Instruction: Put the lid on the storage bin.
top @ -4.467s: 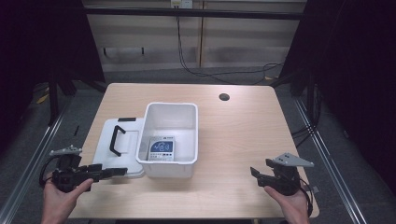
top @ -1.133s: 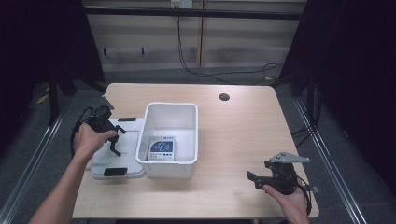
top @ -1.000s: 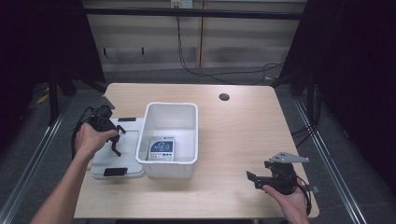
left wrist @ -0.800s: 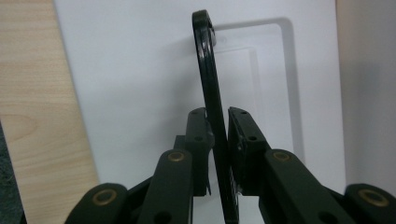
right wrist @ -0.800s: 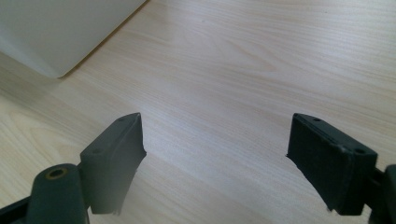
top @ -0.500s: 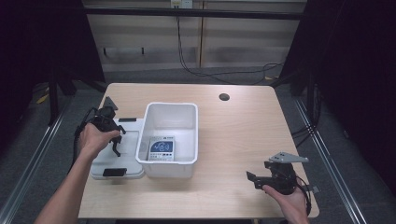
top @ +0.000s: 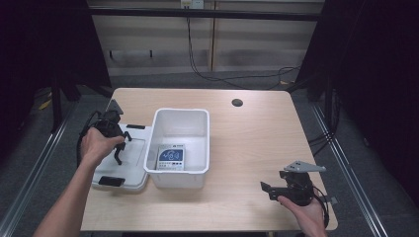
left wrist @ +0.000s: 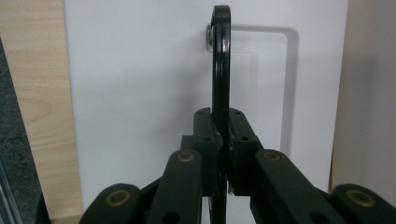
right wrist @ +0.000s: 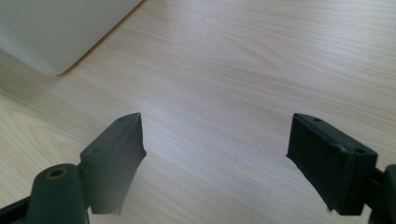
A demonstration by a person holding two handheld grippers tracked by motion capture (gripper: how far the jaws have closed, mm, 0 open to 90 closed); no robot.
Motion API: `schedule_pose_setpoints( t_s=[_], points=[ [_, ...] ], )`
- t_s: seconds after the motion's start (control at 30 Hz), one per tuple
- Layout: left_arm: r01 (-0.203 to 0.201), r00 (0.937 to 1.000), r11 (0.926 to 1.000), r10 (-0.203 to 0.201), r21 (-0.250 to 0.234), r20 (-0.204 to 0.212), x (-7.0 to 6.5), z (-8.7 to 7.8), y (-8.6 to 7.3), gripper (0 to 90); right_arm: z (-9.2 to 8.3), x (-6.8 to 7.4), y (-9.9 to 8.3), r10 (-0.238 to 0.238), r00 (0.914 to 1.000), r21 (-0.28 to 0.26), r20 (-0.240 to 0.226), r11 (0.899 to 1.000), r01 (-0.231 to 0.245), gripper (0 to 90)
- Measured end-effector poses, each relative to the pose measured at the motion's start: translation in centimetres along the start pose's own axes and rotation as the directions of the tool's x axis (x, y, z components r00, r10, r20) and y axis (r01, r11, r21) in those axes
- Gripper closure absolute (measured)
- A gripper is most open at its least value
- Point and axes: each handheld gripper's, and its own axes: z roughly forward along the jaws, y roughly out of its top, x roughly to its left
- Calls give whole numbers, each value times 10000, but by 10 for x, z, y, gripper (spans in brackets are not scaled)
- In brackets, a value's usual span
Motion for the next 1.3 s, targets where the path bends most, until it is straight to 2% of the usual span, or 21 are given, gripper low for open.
schedule_pose_setpoints(
  t_s=[0.2, 0.7, 0.97, 1.3],
  points=[
    [-121, 9996, 9999, 122, 31, -253, -1, -9, 0, 847, 0, 1, 0, -19, 10000, 14, -14, 10000, 19, 179],
    [-54, 9994, 10000, 52, -62, -355, 5, -31, -4, 848, 0, 1, 0, -33, 10000, 68, -24, 10000, 33, 178],
    [-220, 9983, 9998, 219, -17, -532, 9, -45, -6, 848, 1, 1, 0, -32, 10000, 72, -23, 10000, 32, 177],
    [-236, 9979, 9995, 223, -211, -601, 9, -63, -7, 848, 1, 1, 0, -87, 10000, 75, -34, 9999, 87, 176]
  ],
)
